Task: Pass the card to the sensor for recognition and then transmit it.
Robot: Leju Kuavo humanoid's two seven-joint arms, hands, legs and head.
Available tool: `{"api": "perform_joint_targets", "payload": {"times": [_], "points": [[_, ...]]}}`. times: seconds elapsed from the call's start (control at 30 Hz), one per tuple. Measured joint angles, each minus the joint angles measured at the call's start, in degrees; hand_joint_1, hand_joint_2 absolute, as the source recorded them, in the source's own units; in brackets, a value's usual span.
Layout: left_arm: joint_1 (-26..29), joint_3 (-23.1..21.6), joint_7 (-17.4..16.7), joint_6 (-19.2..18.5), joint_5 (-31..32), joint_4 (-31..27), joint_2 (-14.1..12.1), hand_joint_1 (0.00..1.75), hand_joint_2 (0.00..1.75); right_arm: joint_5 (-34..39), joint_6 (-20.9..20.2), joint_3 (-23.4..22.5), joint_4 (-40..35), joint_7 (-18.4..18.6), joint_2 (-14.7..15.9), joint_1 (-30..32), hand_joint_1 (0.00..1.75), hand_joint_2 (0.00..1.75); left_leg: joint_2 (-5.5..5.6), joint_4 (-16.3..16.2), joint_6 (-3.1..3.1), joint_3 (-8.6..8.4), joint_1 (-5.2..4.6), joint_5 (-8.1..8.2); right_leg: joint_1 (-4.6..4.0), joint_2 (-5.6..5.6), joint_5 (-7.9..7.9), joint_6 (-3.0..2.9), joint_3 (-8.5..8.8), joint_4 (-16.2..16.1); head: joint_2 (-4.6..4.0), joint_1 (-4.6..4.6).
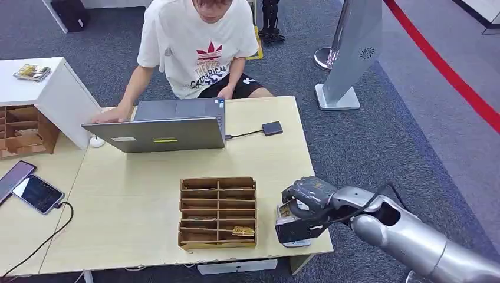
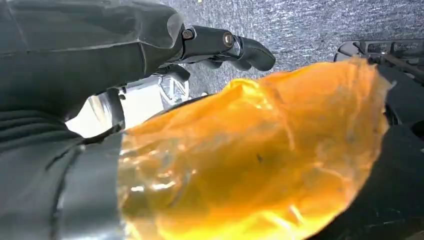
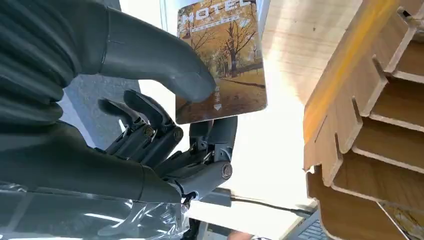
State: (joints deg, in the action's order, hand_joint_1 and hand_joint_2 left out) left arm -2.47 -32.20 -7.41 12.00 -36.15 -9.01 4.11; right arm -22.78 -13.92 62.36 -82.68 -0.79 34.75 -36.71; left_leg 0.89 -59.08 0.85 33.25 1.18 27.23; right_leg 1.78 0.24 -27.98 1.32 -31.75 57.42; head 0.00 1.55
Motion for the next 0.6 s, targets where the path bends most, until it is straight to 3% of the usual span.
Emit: {"api": "perform_joint_targets", "payload": {"times": [0.6], "points": [[-0.03, -0.98, -0.24, -0.02, 0.37, 0.0, -0.04, 0.0, 0.0, -0.87, 0.7, 0.2, 4.26, 0.15, -1.99, 1.11, 1.75, 1.75, 0.0, 0.0, 0.0, 0.0, 0.0, 0.0, 0.0, 0.0, 0.0, 0.0, 0.0, 0.0, 0.0, 0.0]]}}
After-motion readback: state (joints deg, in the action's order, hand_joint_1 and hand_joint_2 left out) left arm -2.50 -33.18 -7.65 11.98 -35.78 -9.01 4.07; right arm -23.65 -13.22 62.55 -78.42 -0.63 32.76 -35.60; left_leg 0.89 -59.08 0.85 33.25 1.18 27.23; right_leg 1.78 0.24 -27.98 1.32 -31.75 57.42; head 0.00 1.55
